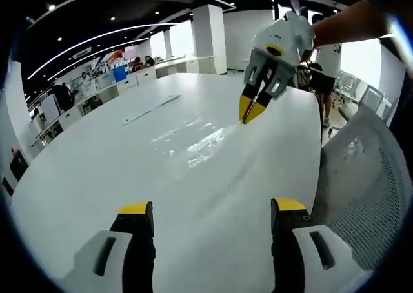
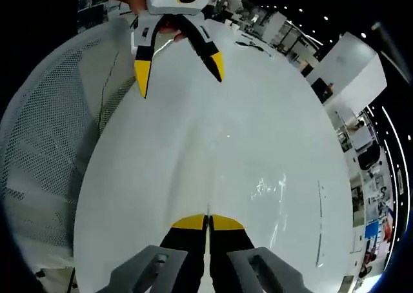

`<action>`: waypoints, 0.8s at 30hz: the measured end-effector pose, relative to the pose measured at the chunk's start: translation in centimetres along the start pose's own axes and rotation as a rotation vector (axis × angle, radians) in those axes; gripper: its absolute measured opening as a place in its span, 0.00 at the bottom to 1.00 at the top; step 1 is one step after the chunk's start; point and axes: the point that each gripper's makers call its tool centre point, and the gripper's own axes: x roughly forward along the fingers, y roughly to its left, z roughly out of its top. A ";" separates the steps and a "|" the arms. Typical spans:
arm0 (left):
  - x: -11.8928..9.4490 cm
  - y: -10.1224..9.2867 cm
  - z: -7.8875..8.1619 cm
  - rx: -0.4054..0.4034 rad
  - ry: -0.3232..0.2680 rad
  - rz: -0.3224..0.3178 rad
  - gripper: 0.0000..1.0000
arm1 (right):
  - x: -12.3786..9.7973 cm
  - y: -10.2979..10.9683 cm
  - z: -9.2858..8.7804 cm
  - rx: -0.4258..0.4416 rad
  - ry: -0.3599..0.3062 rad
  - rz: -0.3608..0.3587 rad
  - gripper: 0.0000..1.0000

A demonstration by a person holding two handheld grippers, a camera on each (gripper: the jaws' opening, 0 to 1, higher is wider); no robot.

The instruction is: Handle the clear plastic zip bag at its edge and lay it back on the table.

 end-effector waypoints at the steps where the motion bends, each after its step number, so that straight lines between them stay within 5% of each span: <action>1: 0.1 -0.1 0.0 0.007 0.002 0.000 0.65 | -0.1 0.0 0.1 -0.012 -0.004 -0.002 0.00; 12: 0.3 -0.5 0.6 0.071 0.003 0.000 0.56 | -0.8 0.5 0.9 -0.098 -0.013 0.019 0.00; 24: 0.4 -1.5 1.3 0.245 0.025 -0.008 0.39 | -1.4 1.1 1.6 -0.164 -0.018 0.036 0.00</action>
